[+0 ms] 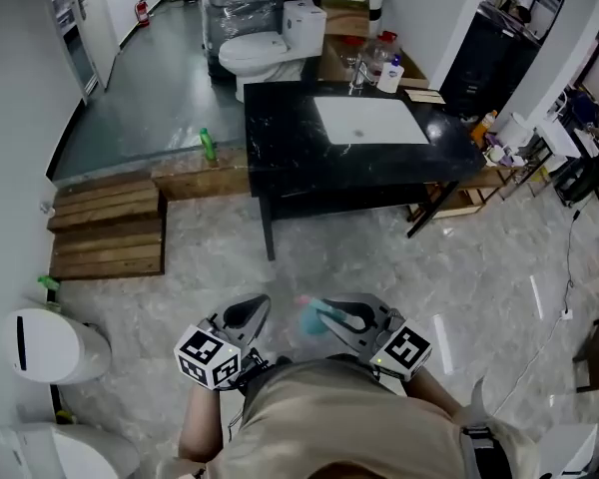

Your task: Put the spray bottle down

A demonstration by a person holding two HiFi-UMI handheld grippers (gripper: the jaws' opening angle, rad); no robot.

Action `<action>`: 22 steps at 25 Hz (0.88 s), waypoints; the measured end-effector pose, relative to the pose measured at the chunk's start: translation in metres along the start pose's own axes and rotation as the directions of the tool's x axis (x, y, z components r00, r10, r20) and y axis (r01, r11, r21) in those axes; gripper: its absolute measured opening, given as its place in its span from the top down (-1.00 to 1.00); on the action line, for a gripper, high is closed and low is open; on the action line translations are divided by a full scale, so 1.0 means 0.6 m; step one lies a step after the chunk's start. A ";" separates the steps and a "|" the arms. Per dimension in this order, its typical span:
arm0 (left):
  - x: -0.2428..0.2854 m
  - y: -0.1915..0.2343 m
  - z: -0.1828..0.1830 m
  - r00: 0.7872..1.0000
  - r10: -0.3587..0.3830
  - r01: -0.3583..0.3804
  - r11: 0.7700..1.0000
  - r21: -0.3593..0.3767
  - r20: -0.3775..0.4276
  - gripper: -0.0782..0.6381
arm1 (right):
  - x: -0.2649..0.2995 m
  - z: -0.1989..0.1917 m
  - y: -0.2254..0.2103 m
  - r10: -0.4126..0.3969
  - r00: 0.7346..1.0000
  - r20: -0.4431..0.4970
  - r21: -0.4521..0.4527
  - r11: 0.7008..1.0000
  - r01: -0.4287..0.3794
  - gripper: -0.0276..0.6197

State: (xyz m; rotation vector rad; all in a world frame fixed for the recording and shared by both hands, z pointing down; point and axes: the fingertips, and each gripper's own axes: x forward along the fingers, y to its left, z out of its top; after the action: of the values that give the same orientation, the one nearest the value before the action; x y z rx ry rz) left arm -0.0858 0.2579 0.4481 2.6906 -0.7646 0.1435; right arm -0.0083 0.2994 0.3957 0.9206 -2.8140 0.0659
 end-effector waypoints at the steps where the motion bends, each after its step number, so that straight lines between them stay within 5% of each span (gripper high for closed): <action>1: -0.007 0.007 0.000 1.000 0.006 -0.006 1.000 -0.010 0.007 0.75 | 0.007 0.002 0.001 0.005 1.000 -0.004 -0.002 1.000 -0.005 0.69; 22: -0.032 0.076 -0.001 0.982 0.181 -0.177 0.981 -0.080 0.050 0.75 | 0.072 -0.003 -0.046 0.125 0.992 -0.013 -0.045 0.991 -0.125 0.69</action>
State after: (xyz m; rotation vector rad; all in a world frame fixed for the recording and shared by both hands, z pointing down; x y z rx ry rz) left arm -0.1265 0.2312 0.4583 2.5619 -1.0092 0.0797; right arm -0.0257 0.2522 0.4052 0.7315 -2.8481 0.0224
